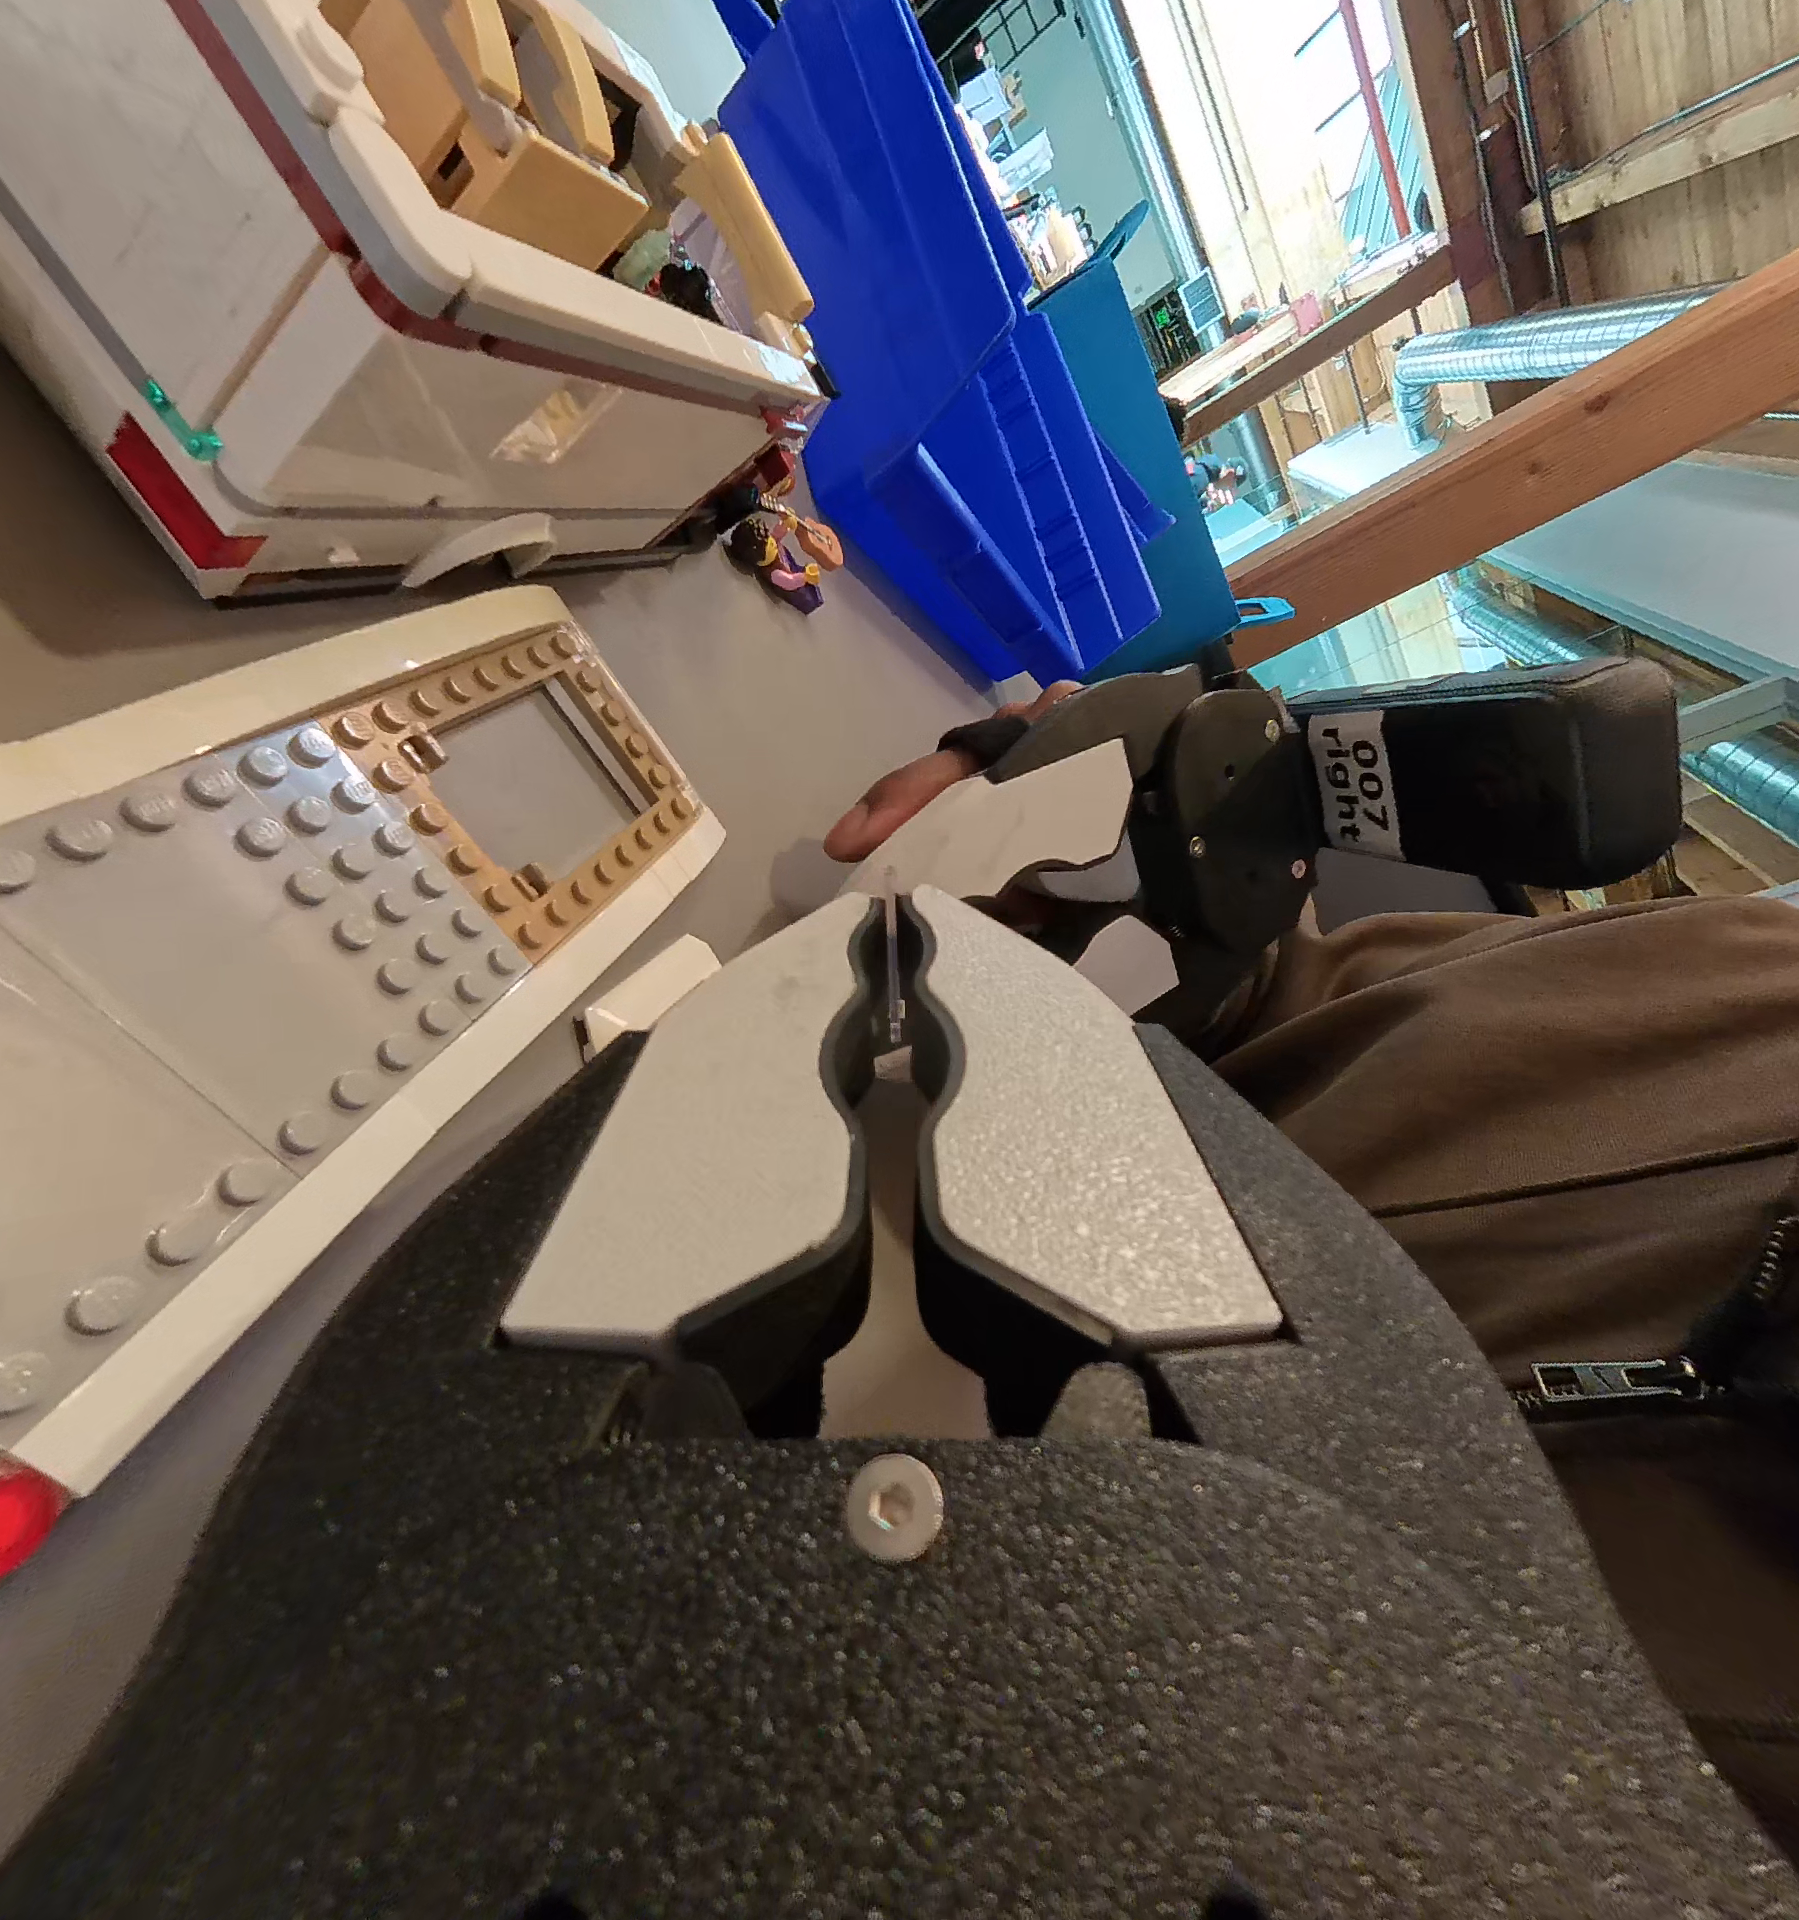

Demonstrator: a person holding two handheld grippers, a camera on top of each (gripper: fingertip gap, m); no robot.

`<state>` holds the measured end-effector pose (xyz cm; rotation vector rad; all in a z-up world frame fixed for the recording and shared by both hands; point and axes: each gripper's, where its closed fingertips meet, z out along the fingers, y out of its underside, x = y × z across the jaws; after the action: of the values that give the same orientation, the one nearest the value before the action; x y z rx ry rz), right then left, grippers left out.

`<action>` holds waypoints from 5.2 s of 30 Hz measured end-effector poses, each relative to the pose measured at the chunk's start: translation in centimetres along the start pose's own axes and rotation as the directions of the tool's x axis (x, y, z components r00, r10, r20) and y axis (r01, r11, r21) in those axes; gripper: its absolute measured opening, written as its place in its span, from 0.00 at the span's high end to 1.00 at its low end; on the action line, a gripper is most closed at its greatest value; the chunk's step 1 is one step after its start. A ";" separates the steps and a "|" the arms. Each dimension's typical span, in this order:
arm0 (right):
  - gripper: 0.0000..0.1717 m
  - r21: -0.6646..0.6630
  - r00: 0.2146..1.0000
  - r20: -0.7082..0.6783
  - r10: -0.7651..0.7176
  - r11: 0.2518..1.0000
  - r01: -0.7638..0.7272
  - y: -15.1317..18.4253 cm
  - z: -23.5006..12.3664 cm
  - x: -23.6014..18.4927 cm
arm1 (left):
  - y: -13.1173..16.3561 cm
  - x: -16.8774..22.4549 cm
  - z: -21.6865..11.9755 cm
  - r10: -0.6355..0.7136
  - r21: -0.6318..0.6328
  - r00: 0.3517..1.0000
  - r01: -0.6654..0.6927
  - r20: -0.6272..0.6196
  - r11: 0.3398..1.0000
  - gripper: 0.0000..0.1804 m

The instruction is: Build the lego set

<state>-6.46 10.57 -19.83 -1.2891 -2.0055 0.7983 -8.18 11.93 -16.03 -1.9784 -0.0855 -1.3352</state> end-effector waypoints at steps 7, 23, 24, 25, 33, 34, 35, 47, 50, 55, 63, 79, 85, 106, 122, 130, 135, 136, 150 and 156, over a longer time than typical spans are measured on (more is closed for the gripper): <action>0.82 -0.023 1.000 0.017 0.025 0.999 -0.025 0.2 0.3 -0.1 | -0.2 0.1 -0.2 0.004 0.007 1.000 -0.004 0.004 1.000 0.99; 0.70 -0.146 0.997 0.043 0.057 0.988 -0.050 1.9 0.8 0.8 | -0.9 0.1 -0.8 0.027 0.033 0.999 -0.028 0.023 0.999 0.99; 0.70 -0.152 0.998 0.031 0.058 0.987 -0.053 2.1 0.6 1.2 | -0.9 0.1 -0.8 0.027 0.034 0.999 -0.028 0.025 0.999 0.99; 0.70 -0.154 0.998 0.020 0.057 0.987 -0.054 2.2 0.4 1.5 | -0.9 0.0 -0.9 0.026 0.035 0.999 -0.027 0.025 0.999 0.99; 0.69 -0.108 0.999 0.009 0.047 0.993 -0.046 1.1 0.2 1.3 | -1.0 -0.2 -1.0 0.021 0.037 0.999 -0.023 0.040 0.999 0.99; 0.69 -0.107 0.999 0.006 0.039 0.994 -0.038 1.0 0.3 1.1 | -1.0 -0.3 -1.0 0.020 0.036 0.999 -0.021 0.045 0.999 0.99; 0.69 -0.103 0.999 0.005 0.034 0.994 -0.033 0.9 0.4 1.0 | -1.0 -0.5 -1.0 0.019 0.033 0.998 -0.021 0.054 0.999 0.99; 0.67 -0.147 0.998 0.016 0.058 0.988 -0.055 1.1 1.2 0.3 | -0.1 -1.9 -1.2 0.222 -0.105 0.945 -0.202 0.238 0.974 0.99; 0.66 -0.159 0.997 0.027 0.067 0.985 -0.062 1.2 1.3 0.2 | 0.5 -2.0 -1.0 0.244 -0.143 0.938 -0.213 0.246 0.966 0.99; 0.65 -0.180 0.997 0.030 0.067 0.982 -0.061 1.1 1.5 0.1 | 1.4 -2.3 -0.5 0.260 -0.198 0.931 -0.213 0.257 0.957 0.99; 0.77 -0.186 0.998 0.030 0.058 0.981 -0.051 0.8 1.8 -0.4 | 2.0 -2.6 -0.5 0.320 -0.255 0.904 -0.251 0.283 0.934 0.99; 0.83 -0.181 0.997 0.060 0.052 0.983 -0.040 0.9 1.4 -1.4 | 2.3 -3.3 -0.7 0.348 -0.289 0.888 -0.263 0.300 0.920 0.99; 0.80 -0.189 0.995 0.026 0.096 0.978 -0.090 1.3 1.3 -0.6 | 2.1 -3.4 -0.8 0.347 -0.286 0.887 -0.262 0.306 0.922 0.99; 0.75 -0.183 0.982 0.112 0.149 0.975 -0.127 0.3 2.1 -3.0 | 3.2 -3.6 -0.8 0.463 -0.393 0.818 -0.323 0.341 0.861 0.99; 0.72 -0.092 0.975 0.217 -0.055 0.993 0.076 0.6 0.1 -7.4 | 10.6 0.9 -1.0 0.603 -0.594 0.795 -0.518 -0.068 0.616 0.99; 0.76 -0.131 0.982 0.159 0.106 0.988 -0.086 0.0 0.2 -9.7 | 10.0 1.6 -2.0 0.608 -0.513 0.794 -0.526 -0.010 0.678 0.99; 0.72 -0.110 0.981 0.192 -0.016 0.993 0.037 -0.5 -0.6 -10.3 | 10.0 2.8 -3.6 0.596 -0.440 0.802 -0.528 0.022 0.726 0.99; 0.70 -0.105 0.978 0.207 -0.031 0.993 0.053 -0.6 -0.5 -10.0 | 10.1 2.9 -3.8 0.596 -0.431 0.803 -0.527 0.032 0.733 0.99; 0.76 -0.099 0.997 0.045 -0.063 0.993 0.067 -1.0 1.5 -8.2 | 8.4 1.6 -5.5 0.294 -0.120 0.909 -0.270 0.294 0.955 0.99; 0.76 -0.100 0.936 -0.285 -0.208 0.977 0.187 -1.6 0.6 -6.1 | 6.1 1.2 -5.0 0.139 0.075 0.942 -0.169 0.304 0.983 0.99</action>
<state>-5.73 4.30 -20.07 -1.1465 -1.8962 0.4152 -8.84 4.05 -17.32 -2.0412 -0.1339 -0.9089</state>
